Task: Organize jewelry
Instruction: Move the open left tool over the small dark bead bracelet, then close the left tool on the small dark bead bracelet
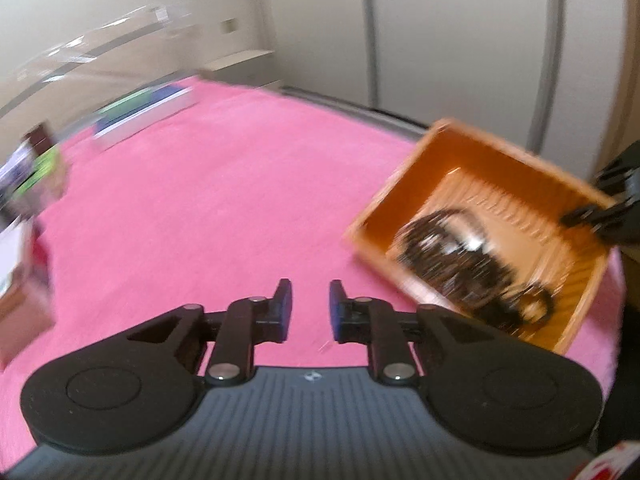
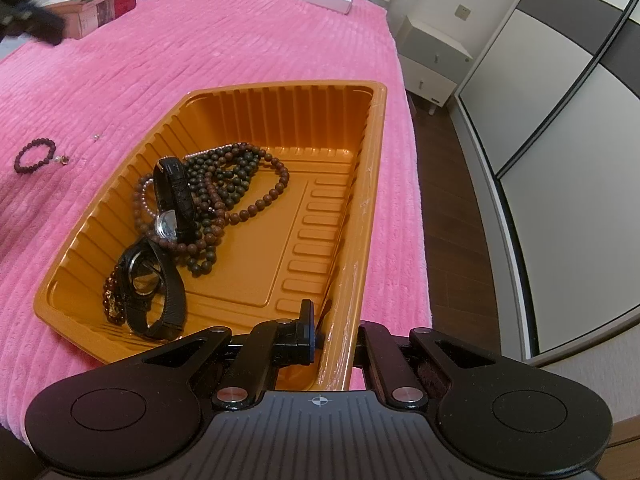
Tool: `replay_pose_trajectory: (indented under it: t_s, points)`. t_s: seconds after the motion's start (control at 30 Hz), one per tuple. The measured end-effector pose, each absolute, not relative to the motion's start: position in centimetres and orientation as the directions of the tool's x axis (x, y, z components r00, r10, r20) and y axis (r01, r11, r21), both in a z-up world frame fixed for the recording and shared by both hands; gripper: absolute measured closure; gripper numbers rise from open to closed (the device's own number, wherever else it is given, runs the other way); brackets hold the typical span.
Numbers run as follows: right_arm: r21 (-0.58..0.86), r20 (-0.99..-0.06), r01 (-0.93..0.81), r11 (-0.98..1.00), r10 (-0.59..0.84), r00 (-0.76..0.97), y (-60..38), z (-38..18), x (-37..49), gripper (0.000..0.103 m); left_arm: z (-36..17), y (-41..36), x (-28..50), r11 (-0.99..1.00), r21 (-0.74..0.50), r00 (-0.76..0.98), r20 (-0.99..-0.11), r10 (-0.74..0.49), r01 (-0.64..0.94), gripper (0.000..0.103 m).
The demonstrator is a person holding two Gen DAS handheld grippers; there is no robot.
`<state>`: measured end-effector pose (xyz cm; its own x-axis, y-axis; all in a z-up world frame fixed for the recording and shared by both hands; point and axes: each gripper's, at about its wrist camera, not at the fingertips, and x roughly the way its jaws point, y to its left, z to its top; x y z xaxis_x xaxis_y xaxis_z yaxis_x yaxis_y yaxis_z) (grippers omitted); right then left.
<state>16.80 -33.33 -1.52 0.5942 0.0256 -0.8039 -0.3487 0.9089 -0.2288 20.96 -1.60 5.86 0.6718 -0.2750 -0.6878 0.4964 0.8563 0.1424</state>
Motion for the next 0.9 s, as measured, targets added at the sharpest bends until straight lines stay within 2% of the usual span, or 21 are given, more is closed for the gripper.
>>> replay_pose_trajectory:
  t_s: [0.17, 0.27, 0.37, 0.63, 0.7, 0.77, 0.9]
  points:
    - [-0.229, -0.804, -0.347, 0.91, 0.025, 0.594, -33.4, -1.5, 16.8, 0.099, 2.7, 1.8, 18.9, 0.898, 0.117, 0.665, -0.713, -0.222, 0.425, 0.082]
    - [-0.231, -0.803, -0.347, 0.909, 0.023, 0.595, -33.4, -1.4, 16.8, 0.099, 0.9, 2.7, 17.4, 0.907, 0.113, 0.663, -0.719, -0.207, 0.405, 0.073]
    - [-0.23, -0.804, -0.347, 0.909, 0.024, 0.594, -33.4, -1.5, 16.8, 0.099, -0.8, 2.5, 16.2, 0.902, 0.117, 0.657, -0.724, -0.209, 0.416, 0.069]
    - [-0.23, -0.804, -0.346, 0.91, 0.024, 0.595, -33.5, -1.5, 16.7, 0.099, -4.1, 0.9, 15.5, 0.882, 0.143, 0.655, -0.723, -0.217, 0.45, 0.068]
    - [-0.231, -0.804, -0.347, 0.909, 0.023, 0.595, -33.4, -1.5, 16.7, 0.099, -4.8, 0.6, 15.7, 0.878, 0.15, 0.649, -0.731, -0.211, 0.454, 0.068]
    - [-0.231, -0.804, -0.347, 0.909, 0.022, 0.594, -33.5, -1.5, 16.7, 0.099, -5.4, 0.5, 16.0, 0.878, 0.136, 0.631, -0.745, -0.215, 0.459, 0.08]
    - [-0.231, -0.804, -0.346, 0.909, 0.022, 0.594, -33.5, -1.6, 16.7, 0.099, -6.4, 0.6, 16.6, 0.887, 0.121, 0.613, -0.763, -0.205, 0.446, 0.087]
